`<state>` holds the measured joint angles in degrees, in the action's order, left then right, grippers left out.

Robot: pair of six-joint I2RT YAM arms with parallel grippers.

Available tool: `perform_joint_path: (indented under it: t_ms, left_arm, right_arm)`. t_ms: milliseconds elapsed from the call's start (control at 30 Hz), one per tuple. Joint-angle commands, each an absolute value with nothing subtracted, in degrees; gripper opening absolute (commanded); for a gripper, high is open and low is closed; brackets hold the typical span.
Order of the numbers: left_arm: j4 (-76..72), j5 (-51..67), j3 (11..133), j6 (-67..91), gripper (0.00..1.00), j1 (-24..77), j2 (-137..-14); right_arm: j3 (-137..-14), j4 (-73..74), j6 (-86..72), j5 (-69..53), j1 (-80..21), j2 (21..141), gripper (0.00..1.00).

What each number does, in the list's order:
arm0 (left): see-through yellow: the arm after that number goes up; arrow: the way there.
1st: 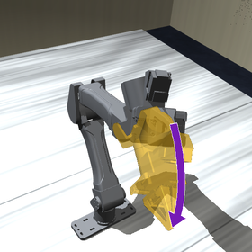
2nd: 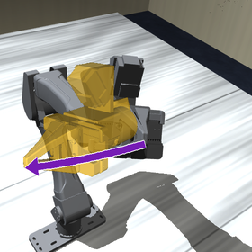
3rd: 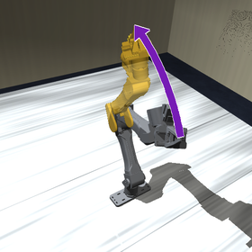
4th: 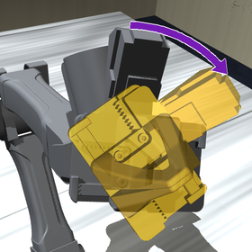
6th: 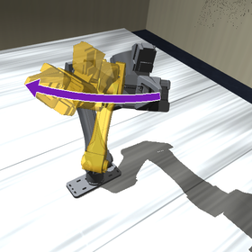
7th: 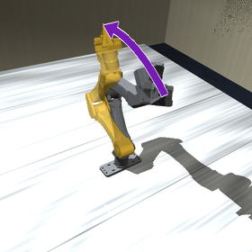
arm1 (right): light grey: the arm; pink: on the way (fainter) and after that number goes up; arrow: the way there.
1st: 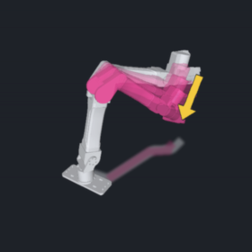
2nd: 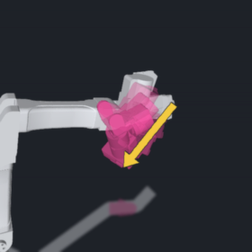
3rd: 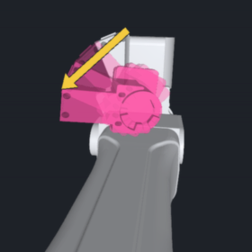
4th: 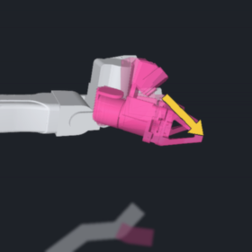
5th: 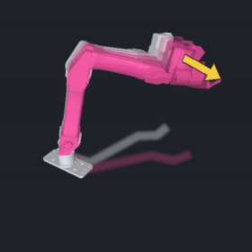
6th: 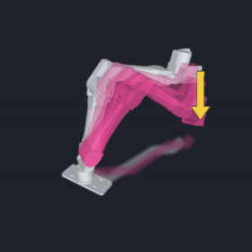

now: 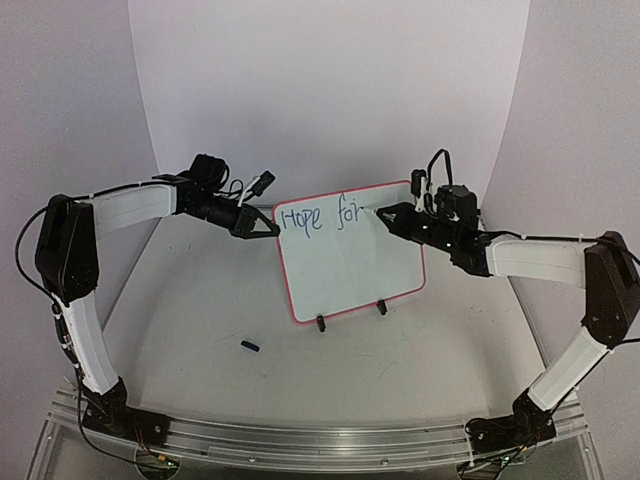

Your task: Write a sentence on the whiteboard

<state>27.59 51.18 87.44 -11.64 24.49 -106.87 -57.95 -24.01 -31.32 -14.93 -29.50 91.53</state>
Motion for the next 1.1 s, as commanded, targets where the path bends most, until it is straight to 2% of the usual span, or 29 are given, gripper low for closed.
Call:
perform_joint_path:
  t_ms: [0, 667, 1067]
  left_arm:
    - [34.37, 47.57, 86.92, -16.54, 0.00, 27.17, -106.99]
    - [34.48, 47.00, 86.75, -16.86, 0.00, 27.14, -107.04]
    - [34.80, 46.60, 86.76, -17.02, 0.00, 27.24, -107.31]
  right_arm:
    - [-57.16, -24.35, -31.69, -12.53, -29.11, 90.06, 0.00]
    - [-58.44, -16.44, -26.20, -18.28, -28.32, 81.04, 0.00]
    - [-57.72, -14.68, -24.51, -30.81, -22.60, 79.33, 0.00]
